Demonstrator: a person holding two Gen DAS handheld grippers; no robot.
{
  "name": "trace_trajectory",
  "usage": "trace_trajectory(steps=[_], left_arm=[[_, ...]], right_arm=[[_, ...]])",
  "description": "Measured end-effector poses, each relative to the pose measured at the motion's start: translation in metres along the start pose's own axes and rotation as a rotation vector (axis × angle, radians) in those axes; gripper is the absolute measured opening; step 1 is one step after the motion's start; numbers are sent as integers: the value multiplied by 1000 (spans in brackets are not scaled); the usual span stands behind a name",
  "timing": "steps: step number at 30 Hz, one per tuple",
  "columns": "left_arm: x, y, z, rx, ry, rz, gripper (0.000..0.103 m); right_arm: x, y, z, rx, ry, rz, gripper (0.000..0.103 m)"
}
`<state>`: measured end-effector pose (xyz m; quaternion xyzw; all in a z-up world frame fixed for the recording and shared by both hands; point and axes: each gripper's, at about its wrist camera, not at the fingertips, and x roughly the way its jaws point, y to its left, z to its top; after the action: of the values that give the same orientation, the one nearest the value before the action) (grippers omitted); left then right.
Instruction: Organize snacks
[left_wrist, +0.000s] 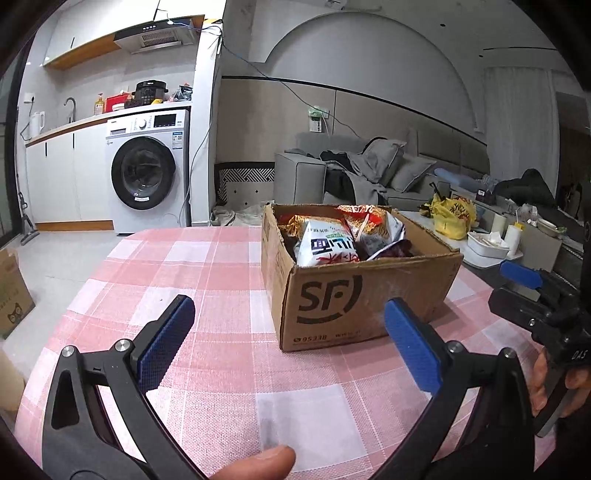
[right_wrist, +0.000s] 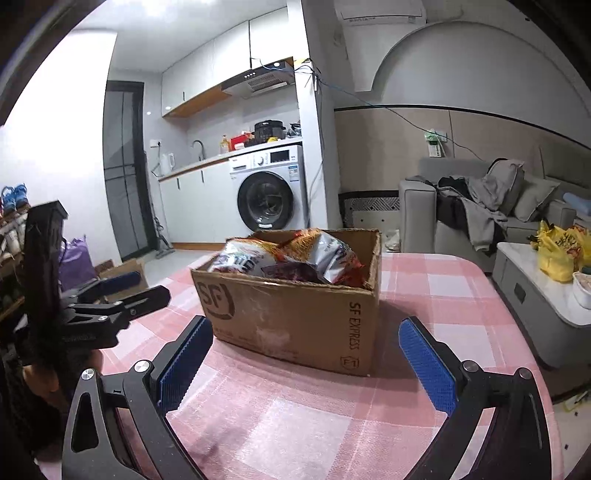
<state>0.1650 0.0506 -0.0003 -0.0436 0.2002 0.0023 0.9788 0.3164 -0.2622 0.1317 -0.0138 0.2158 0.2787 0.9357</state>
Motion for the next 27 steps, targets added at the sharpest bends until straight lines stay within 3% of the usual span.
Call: trace_trajectory(steps=[14, 27], left_arm=[[6, -3, -5, 8, 1, 14, 102], [6, -4, -6, 9, 0, 11, 102]], right_arm=[[-2, -20, -3, 91, -11, -12, 103], [-2, -21, -4, 93, -17, -12, 103]])
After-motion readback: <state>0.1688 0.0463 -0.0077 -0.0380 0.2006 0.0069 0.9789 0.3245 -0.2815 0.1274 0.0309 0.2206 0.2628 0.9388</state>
